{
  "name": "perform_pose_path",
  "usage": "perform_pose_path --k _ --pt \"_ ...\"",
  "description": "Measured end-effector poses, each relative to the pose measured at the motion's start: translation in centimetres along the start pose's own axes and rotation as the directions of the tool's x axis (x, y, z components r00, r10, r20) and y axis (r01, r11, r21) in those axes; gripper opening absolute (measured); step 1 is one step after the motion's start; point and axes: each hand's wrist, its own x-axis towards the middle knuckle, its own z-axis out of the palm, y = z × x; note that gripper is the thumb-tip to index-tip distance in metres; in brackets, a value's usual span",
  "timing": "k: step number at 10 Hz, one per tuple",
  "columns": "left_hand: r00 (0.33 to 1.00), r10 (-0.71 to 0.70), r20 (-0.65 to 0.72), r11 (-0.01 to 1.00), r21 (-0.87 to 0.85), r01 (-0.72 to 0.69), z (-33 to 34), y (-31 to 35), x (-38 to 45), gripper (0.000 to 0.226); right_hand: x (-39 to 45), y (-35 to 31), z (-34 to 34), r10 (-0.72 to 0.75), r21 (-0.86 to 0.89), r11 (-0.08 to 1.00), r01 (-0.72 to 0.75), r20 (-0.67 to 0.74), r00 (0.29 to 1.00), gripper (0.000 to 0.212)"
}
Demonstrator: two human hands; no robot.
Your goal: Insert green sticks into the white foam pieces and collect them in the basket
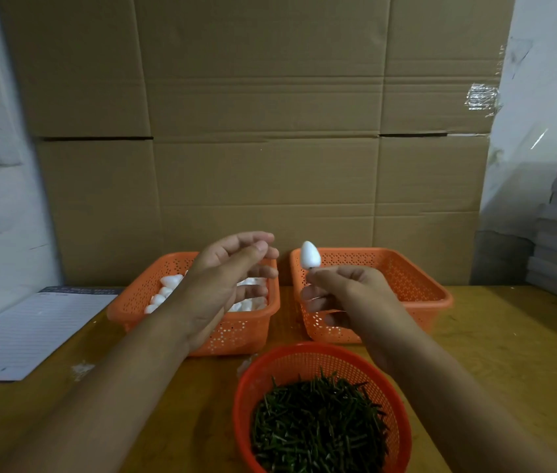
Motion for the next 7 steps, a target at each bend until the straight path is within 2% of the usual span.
perform_pose_path --k 2,4,6,7 --pt "1.0 -0.009 -0.002 0.999 0.037 0.009 0.0 0.1 -0.1 0.017 2.0 1.4 -3.3 0.169 0.023 0.986 -0.168 -0.104 0.98 0.015" --pt "1.0 -0.017 0.004 0.998 0.061 0.016 0.0 -0.1 -0.1 0.019 3.8 3.0 -6.2 0.254 0.048 0.967 -0.25 -0.243 0.936 0.02" --pt "1.0 -0.024 0.009 0.998 0.054 0.023 0.0 -0.1 0.0 0.024 4.4 3.3 -7.1 0.241 0.208 0.959 -0.192 -0.24 0.94 0.018" --pt "1.0 -0.021 0.01 0.999 0.04 0.021 0.1 -0.2 0.1 0.026 4.5 2.8 -6.8 0.224 0.221 0.96 -0.171 -0.242 0.944 0.017"
